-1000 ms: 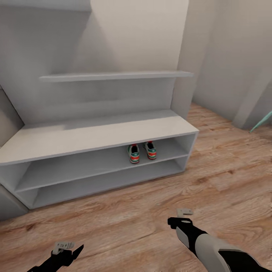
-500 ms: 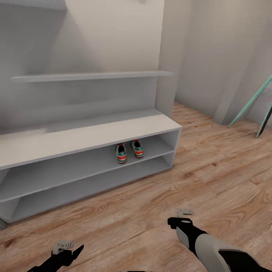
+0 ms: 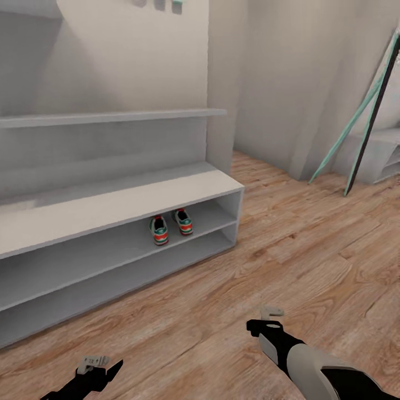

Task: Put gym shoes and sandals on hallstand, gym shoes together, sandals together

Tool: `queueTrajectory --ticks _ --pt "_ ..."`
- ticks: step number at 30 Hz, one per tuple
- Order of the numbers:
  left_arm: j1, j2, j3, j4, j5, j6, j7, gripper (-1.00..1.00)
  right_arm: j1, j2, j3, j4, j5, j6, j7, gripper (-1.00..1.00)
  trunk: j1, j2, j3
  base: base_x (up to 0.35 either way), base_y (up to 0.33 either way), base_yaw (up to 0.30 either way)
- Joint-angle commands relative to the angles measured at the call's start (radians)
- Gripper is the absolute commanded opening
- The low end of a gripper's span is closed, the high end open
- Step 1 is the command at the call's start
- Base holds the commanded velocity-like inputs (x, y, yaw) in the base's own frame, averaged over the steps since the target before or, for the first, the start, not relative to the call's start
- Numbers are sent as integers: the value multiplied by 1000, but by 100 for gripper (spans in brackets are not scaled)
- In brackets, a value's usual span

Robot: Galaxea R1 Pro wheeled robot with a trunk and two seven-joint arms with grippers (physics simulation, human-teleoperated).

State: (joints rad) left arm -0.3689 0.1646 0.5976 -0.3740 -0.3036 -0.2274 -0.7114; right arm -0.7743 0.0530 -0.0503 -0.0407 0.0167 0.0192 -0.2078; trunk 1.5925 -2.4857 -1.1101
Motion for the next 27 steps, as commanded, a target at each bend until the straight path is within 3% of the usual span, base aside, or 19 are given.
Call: queueTrajectory --ticks 1,27 --pt "-1 0 8 0 -11 -6 -5 100 0 1 -5 -1 2 2 -3 100 0 0 0 0 0 -235" --pt "-1 0 8 25 -11 -6 17 100 0 0 -5 -1 2 2 -3 100 0 0 33 0 0 -235"
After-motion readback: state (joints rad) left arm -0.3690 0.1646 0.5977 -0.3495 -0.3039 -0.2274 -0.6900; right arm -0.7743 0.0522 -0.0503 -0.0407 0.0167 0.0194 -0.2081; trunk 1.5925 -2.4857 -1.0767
